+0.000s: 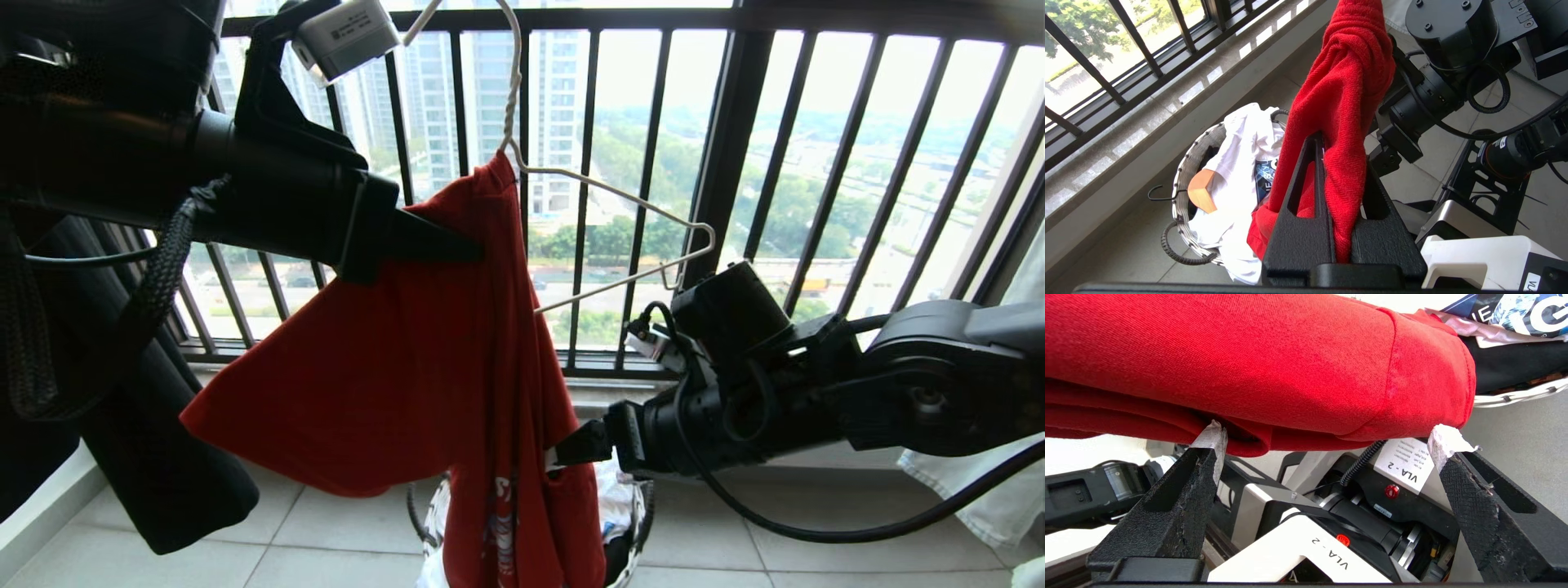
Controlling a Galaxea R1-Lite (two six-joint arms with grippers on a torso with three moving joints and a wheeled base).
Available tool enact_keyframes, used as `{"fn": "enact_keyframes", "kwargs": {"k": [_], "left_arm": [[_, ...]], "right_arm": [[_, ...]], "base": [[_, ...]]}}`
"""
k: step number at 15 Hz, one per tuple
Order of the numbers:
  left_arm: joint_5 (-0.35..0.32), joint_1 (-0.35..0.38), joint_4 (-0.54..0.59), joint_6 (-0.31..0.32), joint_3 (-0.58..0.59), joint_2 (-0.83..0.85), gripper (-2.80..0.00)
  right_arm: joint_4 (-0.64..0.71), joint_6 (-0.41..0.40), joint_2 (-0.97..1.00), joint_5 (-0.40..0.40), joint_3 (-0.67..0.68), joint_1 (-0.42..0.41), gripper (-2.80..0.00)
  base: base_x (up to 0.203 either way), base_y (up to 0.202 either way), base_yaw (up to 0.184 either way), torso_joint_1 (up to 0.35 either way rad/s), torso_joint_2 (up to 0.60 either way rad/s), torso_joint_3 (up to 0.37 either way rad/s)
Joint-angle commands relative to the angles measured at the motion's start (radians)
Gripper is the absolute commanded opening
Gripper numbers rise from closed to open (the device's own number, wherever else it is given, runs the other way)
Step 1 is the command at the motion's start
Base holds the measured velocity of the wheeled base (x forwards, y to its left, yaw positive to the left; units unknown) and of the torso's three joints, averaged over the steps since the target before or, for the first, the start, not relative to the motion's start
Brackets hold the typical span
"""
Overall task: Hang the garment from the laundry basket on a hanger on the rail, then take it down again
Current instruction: Hang the clothes on the clothes rack
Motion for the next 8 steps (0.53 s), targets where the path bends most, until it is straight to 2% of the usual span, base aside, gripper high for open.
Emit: {"fn": "enact_keyframes", "kwargs": {"k": [1, 4, 8], "left_arm": [[-0.003, -0.001, 0.003, 0.001, 0.001, 0.002, -2.8], [-0.003, 0.0, 0.003, 0.001, 0.001, 0.0, -2.8], [-0.003, 0.0, 0.003, 0.001, 0.001, -0.001, -2.8]], "right_arm": [[0.003, 0.014, 0.014, -0.033, -0.022, 0.011, 0.0], [0.002, 0.03, 0.059, -0.094, -0.034, 0.018, 0.0], [0.005, 0.035, 0.07, -0.099, -0.044, 0.034, 0.0]], "base": [[0.0, 0.0, 0.0, 0.0, 0.0, 0.0], [0.0, 0.0, 0.0, 0.0, 0.0, 0.0], [0.0, 0.0, 0.0, 0.0, 0.0, 0.0]]}}
